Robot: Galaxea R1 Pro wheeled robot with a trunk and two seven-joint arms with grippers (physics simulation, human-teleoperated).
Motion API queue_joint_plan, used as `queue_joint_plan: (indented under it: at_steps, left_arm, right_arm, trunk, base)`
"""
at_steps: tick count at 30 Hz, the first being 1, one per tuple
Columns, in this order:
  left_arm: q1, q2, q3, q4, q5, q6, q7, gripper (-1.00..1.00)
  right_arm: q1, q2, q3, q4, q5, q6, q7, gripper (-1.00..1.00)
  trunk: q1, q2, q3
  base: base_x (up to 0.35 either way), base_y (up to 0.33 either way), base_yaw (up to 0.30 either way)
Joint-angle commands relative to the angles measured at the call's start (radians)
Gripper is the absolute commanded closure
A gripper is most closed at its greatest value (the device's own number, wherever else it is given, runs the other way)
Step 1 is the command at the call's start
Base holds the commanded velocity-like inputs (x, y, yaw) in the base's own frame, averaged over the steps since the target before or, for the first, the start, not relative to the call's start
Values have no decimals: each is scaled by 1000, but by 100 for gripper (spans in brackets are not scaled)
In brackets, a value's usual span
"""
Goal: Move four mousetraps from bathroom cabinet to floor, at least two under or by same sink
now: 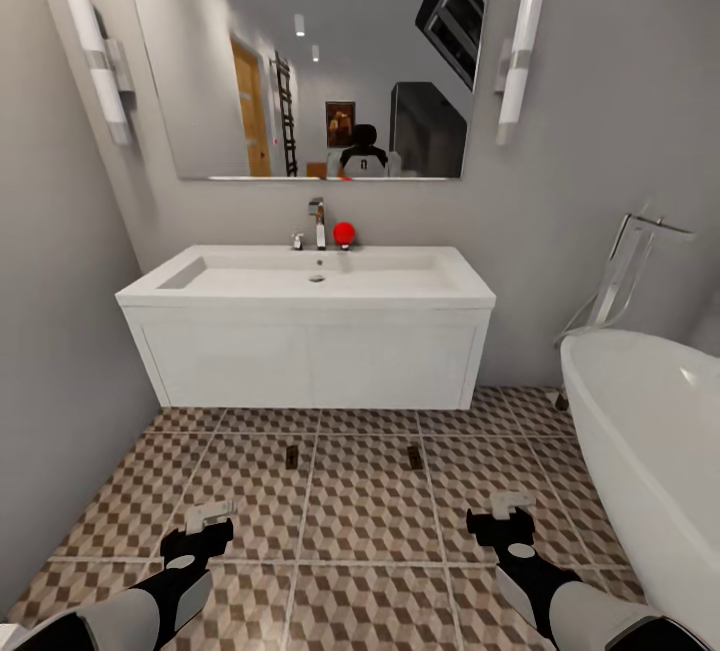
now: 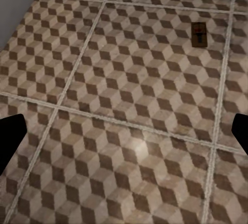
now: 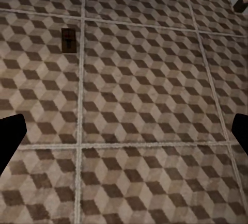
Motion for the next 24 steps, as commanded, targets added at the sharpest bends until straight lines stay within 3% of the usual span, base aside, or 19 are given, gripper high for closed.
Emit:
queue_joint_plan:
  at_steps: [1,24]
  left_arm:
    - [0,0,-8,-1,5,-1,4,-100]
    - [0,0,-9,0,5,-1,4,-100]
  right_arm:
    - [0,0,9,0,-9,-2,-2,-100]
    - [0,0,9,0,-9,-2,-2,-100]
  trunk:
    - [-4,7,2]
    - [-92,168,74]
  base:
    - [0,0,0]
    - [0,0,0]
